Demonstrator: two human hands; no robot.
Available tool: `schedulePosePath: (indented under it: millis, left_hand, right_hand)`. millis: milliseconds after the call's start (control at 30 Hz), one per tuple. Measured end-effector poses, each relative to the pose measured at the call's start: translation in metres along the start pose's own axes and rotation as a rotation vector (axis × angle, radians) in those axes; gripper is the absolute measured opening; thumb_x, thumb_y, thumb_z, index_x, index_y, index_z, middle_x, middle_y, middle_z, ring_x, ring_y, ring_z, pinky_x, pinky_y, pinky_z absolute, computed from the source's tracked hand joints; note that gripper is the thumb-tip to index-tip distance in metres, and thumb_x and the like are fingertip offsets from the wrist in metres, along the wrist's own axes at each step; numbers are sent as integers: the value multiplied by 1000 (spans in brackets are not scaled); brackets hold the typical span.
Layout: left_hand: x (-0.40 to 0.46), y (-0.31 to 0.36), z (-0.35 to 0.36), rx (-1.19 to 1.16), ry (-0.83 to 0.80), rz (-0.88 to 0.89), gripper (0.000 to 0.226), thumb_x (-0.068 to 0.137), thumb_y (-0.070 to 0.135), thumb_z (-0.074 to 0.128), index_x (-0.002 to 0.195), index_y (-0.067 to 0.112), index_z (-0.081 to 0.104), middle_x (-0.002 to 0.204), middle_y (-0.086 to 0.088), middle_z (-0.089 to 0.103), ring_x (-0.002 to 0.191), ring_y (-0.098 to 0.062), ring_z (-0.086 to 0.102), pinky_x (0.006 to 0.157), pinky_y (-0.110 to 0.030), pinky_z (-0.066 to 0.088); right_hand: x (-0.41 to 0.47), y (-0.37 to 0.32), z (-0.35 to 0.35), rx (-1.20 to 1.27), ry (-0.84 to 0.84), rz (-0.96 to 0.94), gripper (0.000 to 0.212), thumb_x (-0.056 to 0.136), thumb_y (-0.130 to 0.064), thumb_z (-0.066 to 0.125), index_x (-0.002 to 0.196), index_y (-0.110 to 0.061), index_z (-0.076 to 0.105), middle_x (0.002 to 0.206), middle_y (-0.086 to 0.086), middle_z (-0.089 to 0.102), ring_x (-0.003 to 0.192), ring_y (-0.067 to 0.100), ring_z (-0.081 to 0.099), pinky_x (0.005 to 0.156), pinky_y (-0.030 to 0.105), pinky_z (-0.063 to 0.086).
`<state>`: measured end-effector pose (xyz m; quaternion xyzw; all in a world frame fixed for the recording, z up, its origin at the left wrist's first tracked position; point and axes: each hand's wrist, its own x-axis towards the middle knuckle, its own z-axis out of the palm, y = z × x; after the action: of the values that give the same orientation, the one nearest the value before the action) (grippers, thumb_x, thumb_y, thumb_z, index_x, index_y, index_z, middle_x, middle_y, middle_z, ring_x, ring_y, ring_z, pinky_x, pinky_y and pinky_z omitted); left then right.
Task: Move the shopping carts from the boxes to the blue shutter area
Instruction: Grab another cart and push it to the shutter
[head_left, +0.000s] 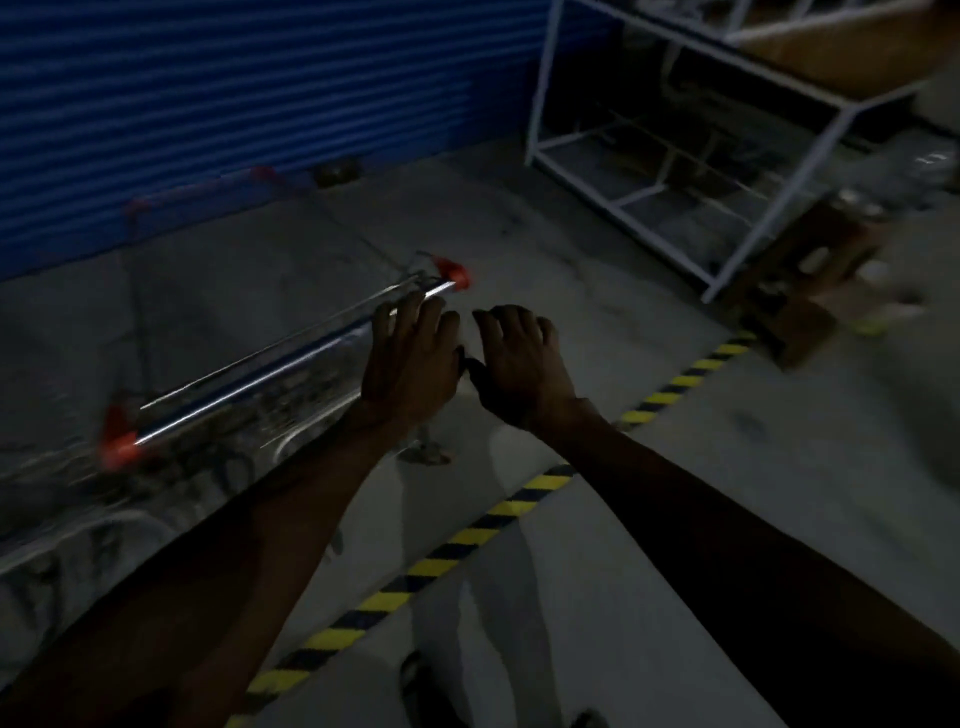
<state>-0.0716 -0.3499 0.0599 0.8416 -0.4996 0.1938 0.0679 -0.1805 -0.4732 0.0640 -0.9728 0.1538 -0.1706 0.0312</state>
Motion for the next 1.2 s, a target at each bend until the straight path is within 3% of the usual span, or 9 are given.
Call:
schedulePosePath:
  millis: [267,567,833,1033,1100,1133,1200]
  left_hand:
    - [57,237,-3,-178,19,520,44,93,37,43,124,9,57,136,-13,52,127,-36,44,103,-52,33]
    - [37,560,-54,-270,66,988,52,88,42,47,129,10,50,139,-14,47,131,-38,38,106,-54,28]
    - [-42,820,-111,-408,86,1342,53,90,43,48,131,11,50,141,-13,45,133,-35,36,108,-53,26]
    - [-110,953,-135,-463,65,1594,54,89,42,53,133,10,49,141,-14,44,134,-35,34,109,-54,26]
    - [-151,1027,-149,-488,58,1722,53,89,41,53,133,10,49,142,-15,44,135,-36,34,109,-54,26]
    - [-153,1027,-149,-493,50,1722,53,90,42,53,132,10,49,142,-14,44,135,-36,33,109,-55,26]
    - [-191,1105,-162,-521,58,1835,53,90,42,54,133,11,49,142,-14,44,136,-35,33,109,-55,26]
  right_hand:
    - [-174,157,-80,-165,23,499,57,88,-41,55,135,-10,44,128,13,50,120,35,44,97,52,35]
    - [-454,305,-191,-363,70,1013,60,92,-43,52,140,-10,36,138,11,46,131,33,37,105,52,31]
    - [-690,347,-280,-460,134,1438,57,93,-39,53,138,-8,37,138,12,46,132,33,35,105,50,29]
    - [-815,346,-307,-454,170,1705,58,94,-39,52,139,-6,37,138,13,45,132,33,34,106,53,28]
    - [-886,352,-322,-457,175,1833,57,95,-40,49,140,-6,36,138,13,45,131,32,34,105,54,29]
    - [-889,351,-320,-473,176,1832,57,95,-40,48,140,-6,36,137,12,45,131,32,34,105,54,29]
    - [-959,366,-338,-477,169,1952,58,95,-41,46,140,-6,36,136,12,45,130,32,34,105,54,30]
